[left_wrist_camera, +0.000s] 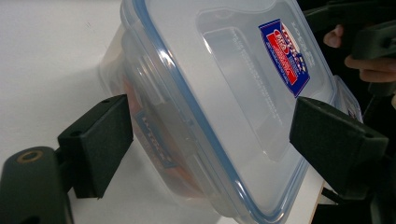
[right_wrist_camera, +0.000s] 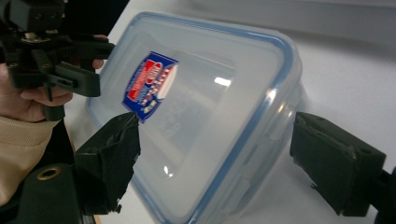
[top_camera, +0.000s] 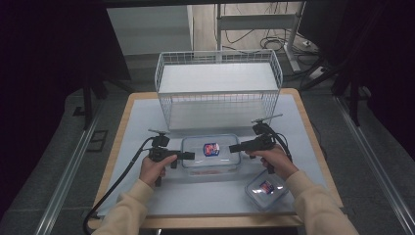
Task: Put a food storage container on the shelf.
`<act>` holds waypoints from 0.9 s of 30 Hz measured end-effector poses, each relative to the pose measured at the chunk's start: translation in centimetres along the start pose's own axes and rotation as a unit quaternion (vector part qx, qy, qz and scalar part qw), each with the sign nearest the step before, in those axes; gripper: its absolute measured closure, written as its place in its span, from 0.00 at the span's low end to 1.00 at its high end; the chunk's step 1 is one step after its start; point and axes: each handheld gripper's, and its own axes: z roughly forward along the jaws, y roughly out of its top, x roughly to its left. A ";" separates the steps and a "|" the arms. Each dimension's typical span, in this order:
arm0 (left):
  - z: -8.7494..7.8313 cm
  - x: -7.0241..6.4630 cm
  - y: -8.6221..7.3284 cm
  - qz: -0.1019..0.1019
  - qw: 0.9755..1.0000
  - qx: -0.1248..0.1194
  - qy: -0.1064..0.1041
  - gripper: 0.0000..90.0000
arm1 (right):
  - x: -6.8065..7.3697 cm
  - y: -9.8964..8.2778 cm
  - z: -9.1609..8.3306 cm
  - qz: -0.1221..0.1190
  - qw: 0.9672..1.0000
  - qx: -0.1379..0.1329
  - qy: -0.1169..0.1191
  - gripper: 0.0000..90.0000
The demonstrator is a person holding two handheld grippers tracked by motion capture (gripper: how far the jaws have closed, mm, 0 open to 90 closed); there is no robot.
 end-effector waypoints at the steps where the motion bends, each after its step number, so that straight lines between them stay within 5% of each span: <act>1: 0.0 0.0 0.0 0.000 1.000 0.000 -0.001 0.15 | -0.2 0.1 0.1 0.004 1.000 0.004 -0.001 0.17; 14: 0.1 0.3 -0.1 -0.006 1.000 0.001 -0.012 0.22 | -0.8 0.1 1.6 0.028 0.998 0.050 0.019 0.20; 16: 0.0 0.3 -0.1 -0.009 1.000 -0.002 -0.014 0.25 | -0.7 0.0 1.8 0.031 0.998 0.057 0.006 0.23; 27: -0.6 -0.2 -0.4 -0.004 1.000 -0.012 -0.004 0.33 | -0.9 -0.2 0.8 0.055 0.998 0.039 0.011 0.39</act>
